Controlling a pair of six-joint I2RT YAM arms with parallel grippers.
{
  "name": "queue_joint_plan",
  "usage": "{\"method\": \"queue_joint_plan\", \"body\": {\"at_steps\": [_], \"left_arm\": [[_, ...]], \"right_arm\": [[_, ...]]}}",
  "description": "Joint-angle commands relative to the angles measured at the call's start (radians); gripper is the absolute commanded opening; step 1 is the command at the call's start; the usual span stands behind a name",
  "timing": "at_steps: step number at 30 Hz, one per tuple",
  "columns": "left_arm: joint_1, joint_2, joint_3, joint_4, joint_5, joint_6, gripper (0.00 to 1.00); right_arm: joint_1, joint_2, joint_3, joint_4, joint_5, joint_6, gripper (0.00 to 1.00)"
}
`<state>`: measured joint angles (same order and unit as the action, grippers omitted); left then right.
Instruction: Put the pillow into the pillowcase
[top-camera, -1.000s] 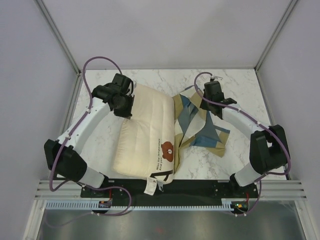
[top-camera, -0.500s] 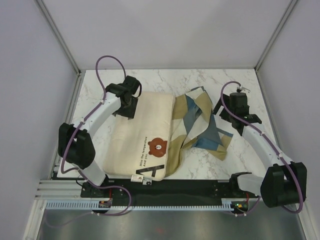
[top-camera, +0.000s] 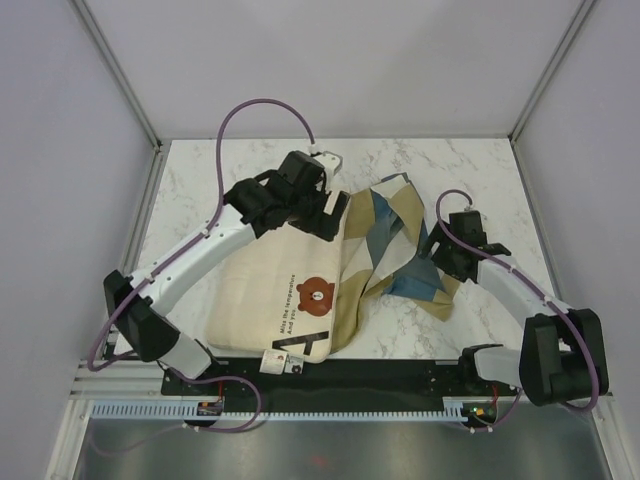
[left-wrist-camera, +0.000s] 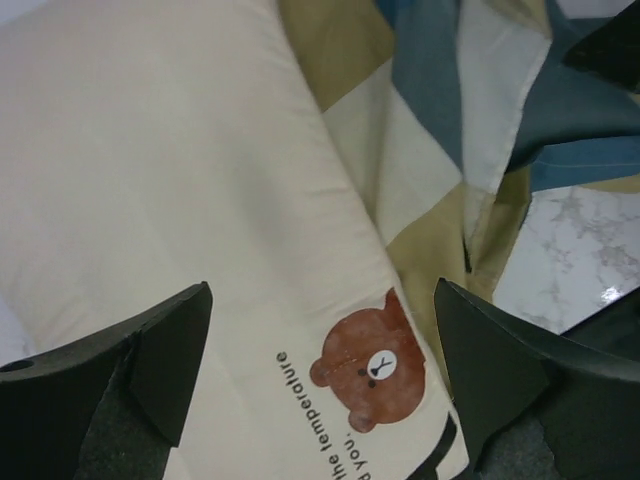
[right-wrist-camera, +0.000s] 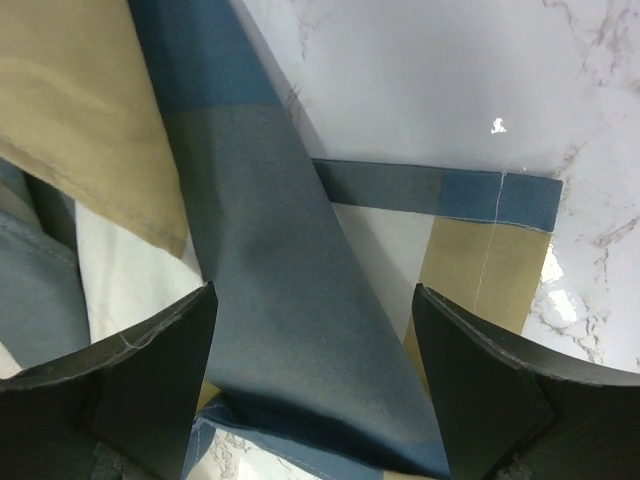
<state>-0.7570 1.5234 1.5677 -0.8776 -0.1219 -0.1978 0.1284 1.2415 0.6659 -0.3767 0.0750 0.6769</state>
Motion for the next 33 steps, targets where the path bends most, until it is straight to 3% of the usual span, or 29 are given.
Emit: {"method": "queue_joint_plan", "body": {"at_steps": [1, 7, 17, 20, 21, 23, 24, 27, 33], "left_arm": [[-0.034, 0.112, 0.08, 0.092, 0.172, -0.035, 1.0], [-0.094, 0.37, 0.182, 0.097, 0.145, -0.072, 1.0], [-0.104, 0.628, 0.232, 0.115, 0.125, -0.109, 0.98], [-0.096, 0.661, 0.227, 0.115, 0.163, -0.106, 0.76], [-0.094, 0.67, 0.224, 0.117, 0.169, -0.103, 0.55], [-0.093, 0.661, 0.201, 0.143, 0.168, -0.097, 0.29], [-0.09, 0.635, 0.181, 0.16, 0.16, -0.085, 0.06], [-0.047, 0.595, 0.123, 0.186, 0.165, -0.098, 0.02], [0.123, 0.38, -0.088, 0.299, 0.338, -0.186, 0.02]], "right_arm": [[-0.003, 0.033, 0.0, 0.025, -0.011, 0.021, 0.86], [-0.003, 0.018, -0.034, 0.047, 0.003, -0.007, 0.76], [-0.004, -0.105, -0.061, 0.03, -0.03, -0.023, 0.71], [-0.003, -0.102, -0.071, 0.032, -0.052, -0.016, 0.7], [-0.001, -0.102, -0.074, 0.035, -0.053, -0.016, 0.7], [-0.003, -0.102, -0.08, 0.036, -0.041, -0.013, 0.72], [-0.001, -0.1, -0.081, 0.035, -0.041, -0.014, 0.73], [-0.003, -0.09, -0.08, 0.035, -0.046, -0.019, 0.74], [-0.003, -0.079, -0.1, 0.064, -0.073, -0.023, 0.74]]}}
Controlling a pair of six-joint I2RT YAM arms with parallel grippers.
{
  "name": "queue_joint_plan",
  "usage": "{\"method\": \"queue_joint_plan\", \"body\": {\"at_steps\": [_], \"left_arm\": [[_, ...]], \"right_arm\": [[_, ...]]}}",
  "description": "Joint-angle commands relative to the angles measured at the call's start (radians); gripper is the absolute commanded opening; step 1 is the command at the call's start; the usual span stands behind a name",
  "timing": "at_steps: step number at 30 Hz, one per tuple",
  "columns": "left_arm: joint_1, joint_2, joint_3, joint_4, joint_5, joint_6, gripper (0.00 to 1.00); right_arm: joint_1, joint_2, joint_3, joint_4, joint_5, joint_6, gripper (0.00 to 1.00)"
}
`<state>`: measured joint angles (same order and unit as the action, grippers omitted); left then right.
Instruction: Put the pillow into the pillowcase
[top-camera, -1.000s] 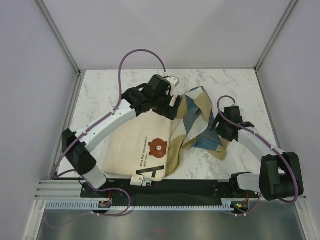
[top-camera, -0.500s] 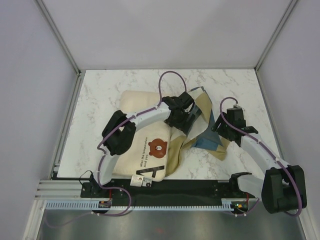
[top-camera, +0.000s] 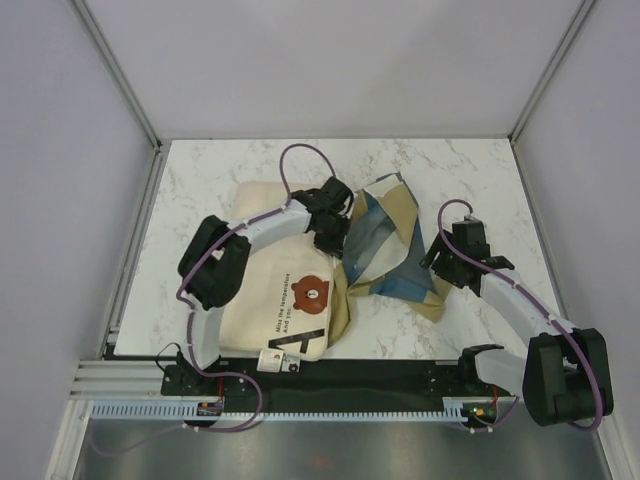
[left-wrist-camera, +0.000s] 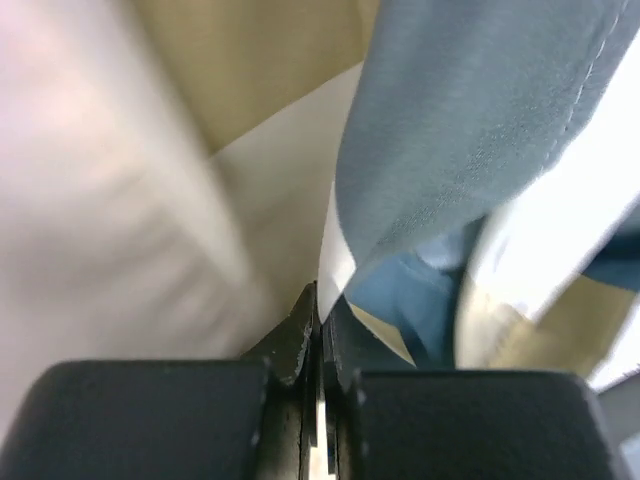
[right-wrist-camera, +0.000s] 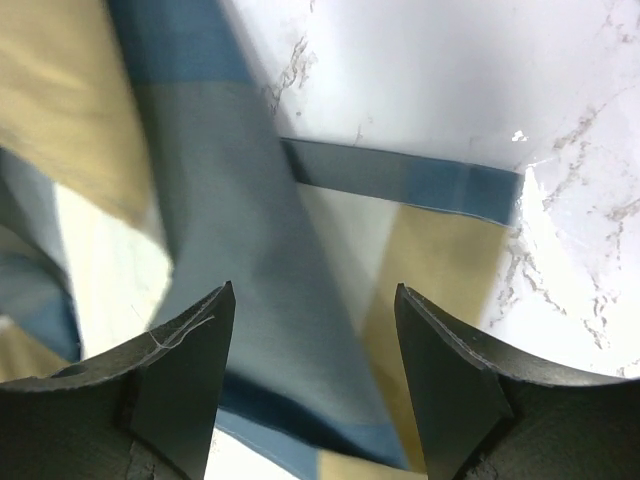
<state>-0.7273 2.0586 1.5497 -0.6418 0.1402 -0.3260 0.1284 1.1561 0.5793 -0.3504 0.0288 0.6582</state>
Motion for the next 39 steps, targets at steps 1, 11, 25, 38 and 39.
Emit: {"method": "queue_joint_plan", "body": {"at_steps": [1, 11, 25, 38, 39], "left_arm": [[0.12, -0.196, -0.089, 0.071, 0.084, -0.059, 0.02], [0.143, -0.219, -0.2, 0.136, 0.145, -0.033, 0.02], [0.077, -0.215, -0.138, 0.068, 0.055, 0.045, 0.02], [0.075, -0.215, -0.112, 0.037, 0.032, 0.062, 0.02], [0.075, -0.213, -0.112, 0.033, 0.032, 0.064, 0.02]], "right_arm": [[-0.001, 0.011, -0.022, 0.045, -0.026, -0.002, 0.74], [0.033, 0.016, -0.027, 0.065, 0.107, 0.0, 0.79], [0.086, 0.356, 0.143, 0.126, 0.17, 0.103, 0.74], [0.065, 0.249, 0.188, 0.124, 0.321, 0.141, 0.0], [0.053, 0.219, 0.214, 0.116, 0.33, 0.135, 0.0]]}}
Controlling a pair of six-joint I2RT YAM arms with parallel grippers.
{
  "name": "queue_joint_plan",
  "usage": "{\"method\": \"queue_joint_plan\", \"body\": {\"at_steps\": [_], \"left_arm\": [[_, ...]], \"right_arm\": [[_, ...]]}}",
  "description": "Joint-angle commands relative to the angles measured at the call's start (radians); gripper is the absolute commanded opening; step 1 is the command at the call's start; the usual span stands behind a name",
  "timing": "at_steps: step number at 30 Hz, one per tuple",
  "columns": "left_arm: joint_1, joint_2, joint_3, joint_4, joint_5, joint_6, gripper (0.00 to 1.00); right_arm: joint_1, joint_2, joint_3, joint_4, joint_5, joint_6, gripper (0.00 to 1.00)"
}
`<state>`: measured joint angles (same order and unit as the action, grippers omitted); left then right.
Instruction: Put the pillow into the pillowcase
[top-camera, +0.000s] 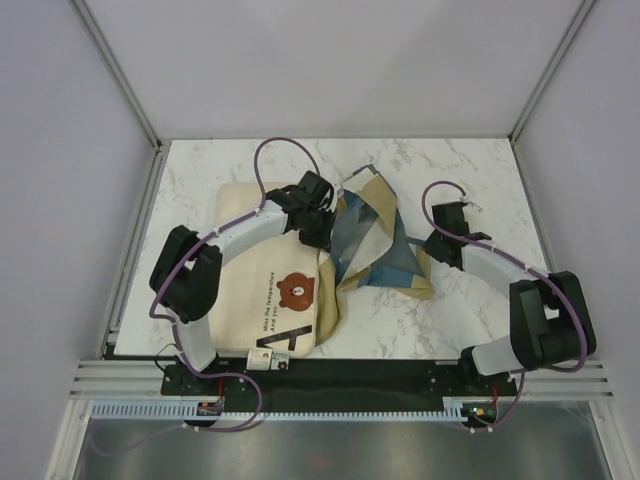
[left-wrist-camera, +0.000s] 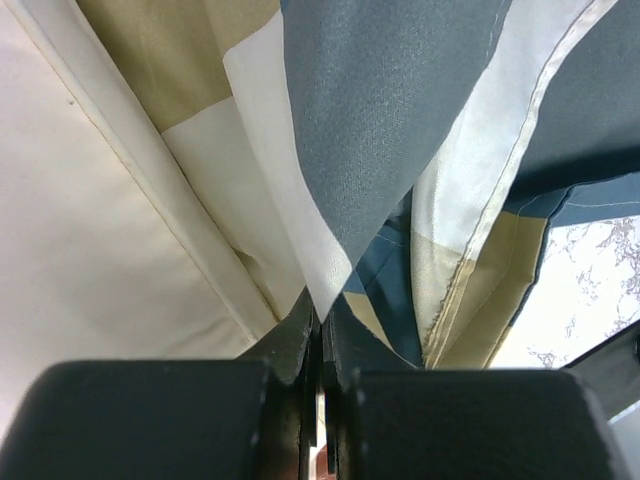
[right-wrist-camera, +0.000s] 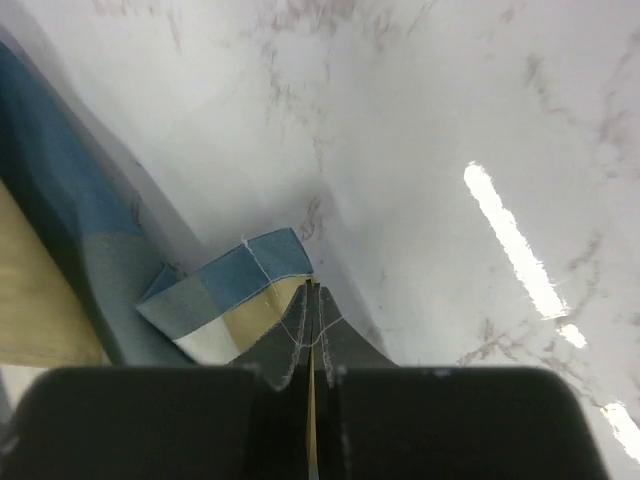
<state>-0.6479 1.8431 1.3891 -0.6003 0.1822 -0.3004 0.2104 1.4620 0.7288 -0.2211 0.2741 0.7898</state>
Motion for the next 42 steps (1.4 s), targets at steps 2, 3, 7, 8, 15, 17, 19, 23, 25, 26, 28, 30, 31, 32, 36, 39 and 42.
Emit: {"method": "queue_joint_plan", "body": {"at_steps": [2, 3, 7, 8, 15, 17, 19, 23, 25, 26, 28, 30, 31, 32, 36, 39, 42], "left_arm": [[-0.004, 0.004, 0.051, -0.009, -0.015, 0.038, 0.02], [-0.004, 0.002, 0.051, -0.012, -0.015, 0.04, 0.02], [-0.004, 0.008, 0.056, -0.016, -0.03, 0.043, 0.02], [-0.004, 0.008, 0.057, -0.018, -0.033, 0.043, 0.02], [0.01, 0.028, 0.065, -0.021, 0.002, 0.033, 0.02], [0.01, 0.033, 0.067, -0.024, 0.006, 0.033, 0.02], [0.01, 0.038, 0.068, -0.027, 0.008, 0.035, 0.02], [0.01, 0.048, 0.076, -0.032, 0.028, 0.035, 0.02], [0.01, 0.05, 0.082, -0.036, 0.031, 0.037, 0.02], [0.01, 0.051, 0.083, -0.036, 0.033, 0.034, 0.02], [0.01, 0.048, 0.085, -0.036, 0.04, 0.03, 0.02], [0.01, 0.047, 0.087, -0.038, 0.048, 0.029, 0.02], [0.008, 0.047, 0.088, -0.038, 0.051, 0.029, 0.02], [0.01, 0.045, 0.088, -0.039, 0.053, 0.029, 0.02], [0.01, 0.045, 0.091, -0.041, 0.06, 0.032, 0.02], [0.01, 0.044, 0.093, -0.042, 0.065, 0.033, 0.02], [0.01, 0.038, 0.094, -0.042, 0.071, 0.035, 0.02]], "right_arm": [[-0.087, -0.112, 0.099, -0.058, 0.105, -0.012, 0.0], [-0.113, -0.141, 0.136, -0.076, 0.106, -0.017, 0.0], [-0.276, -0.27, 0.17, -0.144, 0.137, -0.012, 0.0], [-0.295, -0.348, 0.164, -0.15, 0.18, -0.009, 0.0], [-0.358, -0.553, 0.05, -0.162, 0.069, -0.104, 0.25], [-0.358, -0.478, 0.043, -0.173, -0.045, -0.142, 0.79], [-0.358, -0.437, 0.018, -0.163, -0.146, -0.158, 0.84], [-0.355, -0.427, -0.142, -0.051, -0.271, -0.118, 0.82], [-0.338, -0.413, -0.176, -0.003, -0.325, -0.104, 0.84], [-0.324, -0.385, -0.189, 0.002, -0.323, -0.104, 0.85], [-0.28, -0.35, -0.19, 0.003, -0.309, -0.103, 0.85], [-0.25, -0.302, -0.198, 0.02, -0.311, -0.098, 0.85], [-0.243, -0.29, -0.203, 0.034, -0.315, -0.093, 0.85], [-0.235, -0.275, -0.213, 0.045, -0.319, -0.089, 0.84], [-0.215, -0.232, -0.226, 0.095, -0.309, -0.061, 0.84], [-0.177, -0.18, -0.216, 0.109, -0.293, -0.054, 0.84], [-0.157, -0.125, -0.201, 0.117, -0.28, -0.04, 0.83]]}}
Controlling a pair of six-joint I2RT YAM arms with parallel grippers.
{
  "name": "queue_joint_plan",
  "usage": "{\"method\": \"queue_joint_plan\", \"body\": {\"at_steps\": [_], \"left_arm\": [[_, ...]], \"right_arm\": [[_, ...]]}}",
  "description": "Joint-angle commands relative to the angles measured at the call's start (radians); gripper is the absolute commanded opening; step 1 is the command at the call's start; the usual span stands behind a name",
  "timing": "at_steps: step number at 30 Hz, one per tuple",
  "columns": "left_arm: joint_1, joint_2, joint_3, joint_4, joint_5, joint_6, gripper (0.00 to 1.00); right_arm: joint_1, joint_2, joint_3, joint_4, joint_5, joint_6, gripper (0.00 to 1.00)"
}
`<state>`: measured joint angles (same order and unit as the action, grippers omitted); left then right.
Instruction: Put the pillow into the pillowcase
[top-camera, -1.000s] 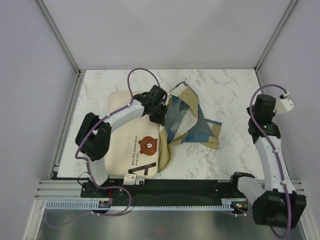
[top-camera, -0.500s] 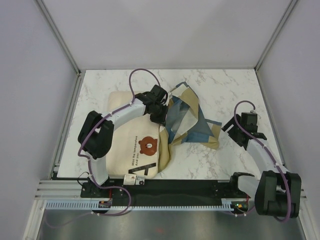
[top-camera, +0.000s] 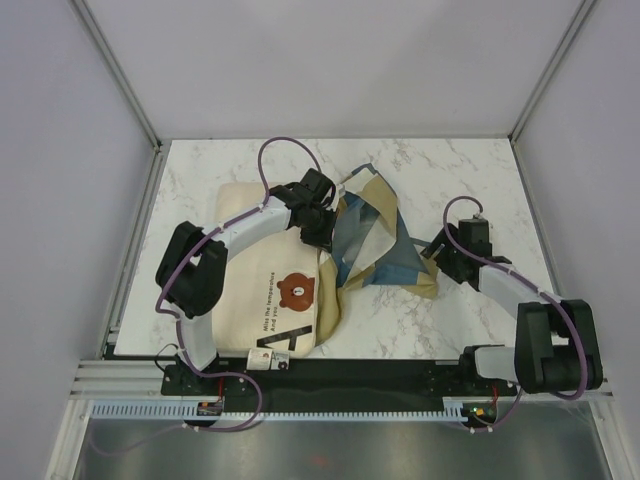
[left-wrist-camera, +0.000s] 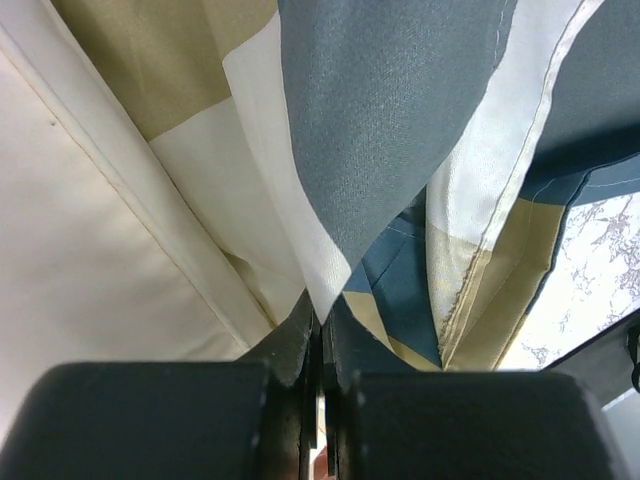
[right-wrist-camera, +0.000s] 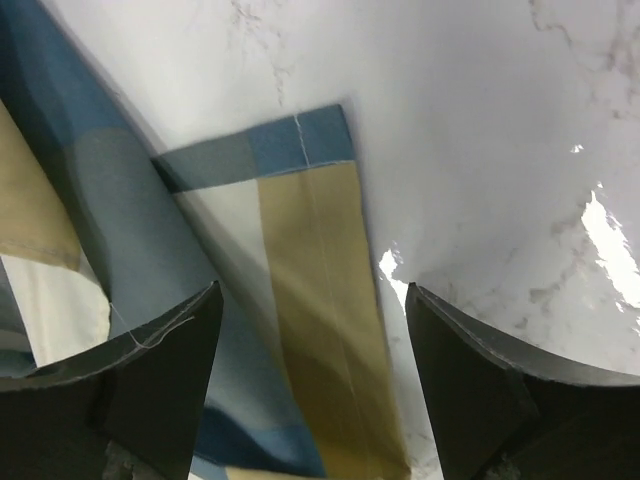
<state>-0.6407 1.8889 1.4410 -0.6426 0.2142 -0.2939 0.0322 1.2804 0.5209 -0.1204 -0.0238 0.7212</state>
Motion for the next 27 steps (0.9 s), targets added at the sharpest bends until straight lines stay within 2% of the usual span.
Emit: {"method": "queue_joint_plan", "body": {"at_steps": [1, 5, 6, 7, 8, 9, 10, 18, 27], "left_arm": [[0.003, -0.01, 0.044, -0.003, 0.045, 0.026, 0.02], [0.003, -0.016, 0.044, -0.002, 0.051, 0.027, 0.02], [0.003, -0.017, 0.045, -0.002, 0.053, 0.025, 0.02], [0.001, -0.019, 0.045, -0.002, 0.053, 0.025, 0.02], [0.003, -0.02, 0.044, -0.003, 0.053, 0.025, 0.02], [0.003, -0.022, 0.045, -0.002, 0.054, 0.025, 0.02], [0.003, -0.022, 0.044, -0.002, 0.054, 0.027, 0.02], [0.003, -0.025, 0.045, -0.003, 0.054, 0.029, 0.02], [0.003, -0.022, 0.044, -0.005, 0.062, 0.029, 0.02]], "right_arm": [[0.029, 0.078, 0.011, 0.016, 0.04, 0.04, 0.81], [0.07, 0.115, 0.021, 0.031, 0.07, 0.063, 0.74], [0.075, 0.119, 0.019, 0.037, 0.071, 0.067, 0.68], [0.075, 0.122, 0.016, 0.054, 0.067, 0.07, 0.5], [0.078, 0.12, 0.014, 0.064, 0.058, 0.075, 0.42], [0.077, 0.119, 0.014, 0.068, 0.05, 0.073, 0.26], [0.078, 0.117, 0.017, 0.074, 0.041, 0.072, 0.0], [0.077, -0.001, 0.053, 0.087, 0.025, 0.05, 0.0], [0.077, -0.16, 0.028, 0.238, -0.195, 0.017, 0.0]]}}
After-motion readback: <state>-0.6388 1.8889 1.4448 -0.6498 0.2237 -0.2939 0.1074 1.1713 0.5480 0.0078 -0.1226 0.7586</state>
